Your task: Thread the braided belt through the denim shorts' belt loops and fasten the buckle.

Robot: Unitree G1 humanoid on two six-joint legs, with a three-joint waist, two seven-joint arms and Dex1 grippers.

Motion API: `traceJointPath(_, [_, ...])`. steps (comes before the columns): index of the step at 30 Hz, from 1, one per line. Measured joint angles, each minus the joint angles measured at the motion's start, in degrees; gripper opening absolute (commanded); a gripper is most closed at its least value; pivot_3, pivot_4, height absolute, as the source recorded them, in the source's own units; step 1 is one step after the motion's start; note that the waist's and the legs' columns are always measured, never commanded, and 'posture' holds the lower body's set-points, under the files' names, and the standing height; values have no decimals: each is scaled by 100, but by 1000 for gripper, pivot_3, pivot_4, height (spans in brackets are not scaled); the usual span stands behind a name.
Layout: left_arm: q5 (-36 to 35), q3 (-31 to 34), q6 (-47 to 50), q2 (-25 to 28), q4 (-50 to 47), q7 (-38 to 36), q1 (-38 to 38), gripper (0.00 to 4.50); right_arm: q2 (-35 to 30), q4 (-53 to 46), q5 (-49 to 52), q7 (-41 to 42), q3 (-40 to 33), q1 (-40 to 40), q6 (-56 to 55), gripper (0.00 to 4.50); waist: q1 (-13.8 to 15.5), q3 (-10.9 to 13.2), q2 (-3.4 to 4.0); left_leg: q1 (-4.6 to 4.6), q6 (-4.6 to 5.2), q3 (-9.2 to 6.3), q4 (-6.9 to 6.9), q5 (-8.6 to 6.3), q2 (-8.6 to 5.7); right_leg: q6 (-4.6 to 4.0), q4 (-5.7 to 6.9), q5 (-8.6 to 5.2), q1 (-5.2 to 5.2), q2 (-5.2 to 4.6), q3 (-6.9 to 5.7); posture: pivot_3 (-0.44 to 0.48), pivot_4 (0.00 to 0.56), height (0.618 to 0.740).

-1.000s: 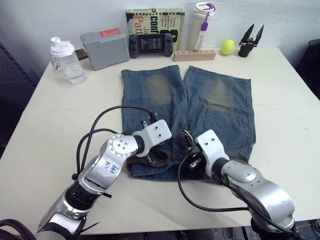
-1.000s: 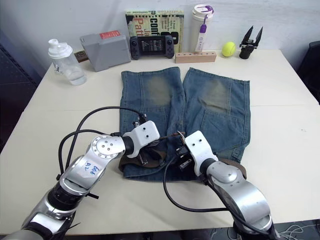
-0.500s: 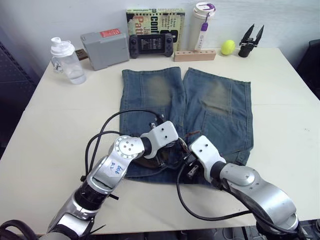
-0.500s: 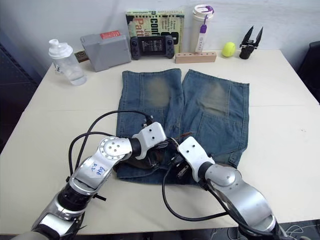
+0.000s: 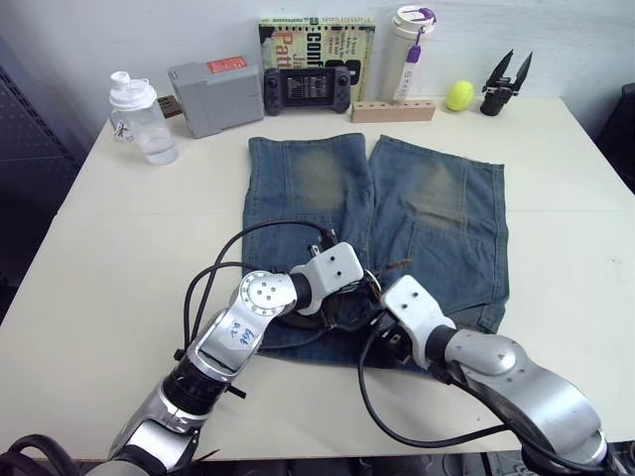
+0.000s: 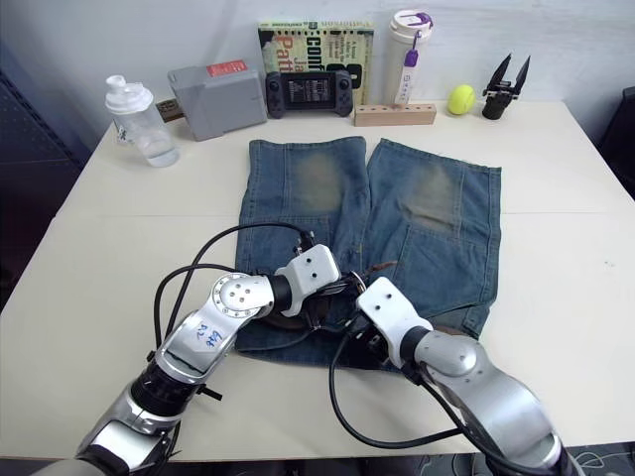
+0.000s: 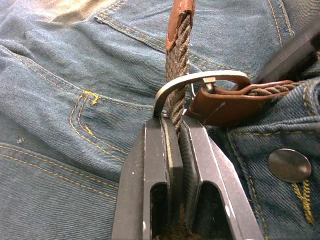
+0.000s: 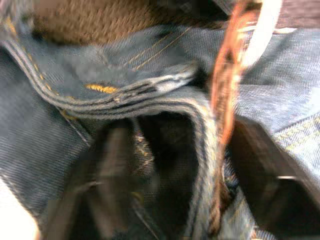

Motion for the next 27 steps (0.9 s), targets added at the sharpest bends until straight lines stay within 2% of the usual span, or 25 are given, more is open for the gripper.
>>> traceJointPath(4, [31,-9,-99,-38,79,27,40,0,12,-100,617,535,-1373,-150,507,4448,28,0,0,-2,4,1,6,-2,-2,1,-1,1,3,-1,1,0,150,731])
traceJointPath(6, [44,-9,-120,-54,123,32,38,0,-32,-107,793,697,-1734,-270,615,4448,26,0,0,-1,4,2,5,-2,-1,1,-1,1,3,0,1,0,150,731])
traceJointPath(7, [58,-9,-165,-74,163,37,39,0,-136,-110,1017,891,-2159,-447,748,4448,25,0,0,-1,4,1,3,-2,-1,1,-1,1,3,1,1,0,150,731])
traceJointPath(9, [93,-12,-235,-109,208,42,37,0,-414,-97,1232,1096,-2473,-751,744,4448,23,0,0,0,4,3,3,-2,-2,1,0,1,2,0,3,0,150,731])
traceJointPath(13, [191,-60,-394,-144,290,44,33,0,-1538,-64,827,1233,-2029,-1069,-286,4448,37,0,-1,0,6,3,3,-3,-6,1,-3,1,4,-2,6,0,150,731])
traceJointPath(15, [265,-72,-513,-140,362,54,27,0,-2438,65,90,1389,-1197,-884,-1430,4448,43,0,-2,0,6,7,1,-3,-10,1,-9,1,4,-2,9,0,150,731])
traceJointPath(16, [317,-75,-556,-140,381,61,25,0,-2624,183,-231,1447,-912,-797,-1911,4448,33,-3,-11,0,6,11,1,-3,-7,2,-14,1,8,0,8,0,150,731])
traceJointPath(22, [475,-141,-724,-122,417,66,11,0,-2924,629,-1045,1538,-258,-653,-3246,4448,33,-3,-11,0,6,19,7,-2,-6,4,-9,2,8,-1,8,0,150,731])
traceJointPath(23, [682,-271,-906,-22,441,79,-64,0,-3149,887,-1560,1602,57,-665,-3945,4448,36,-2,-12,-1,6,19,8,-2,-4,4,-9,2,8,-2,5,0,150,731])
traceJointPath(27, [1296,-567,-1484,279,532,114,-352,0,-3200,1546,-2236,1697,532,-762,-4778,4448,19,0,-15,-1,6,52,6,-2,1,4,-11,2,7,1,1,0,150,731])
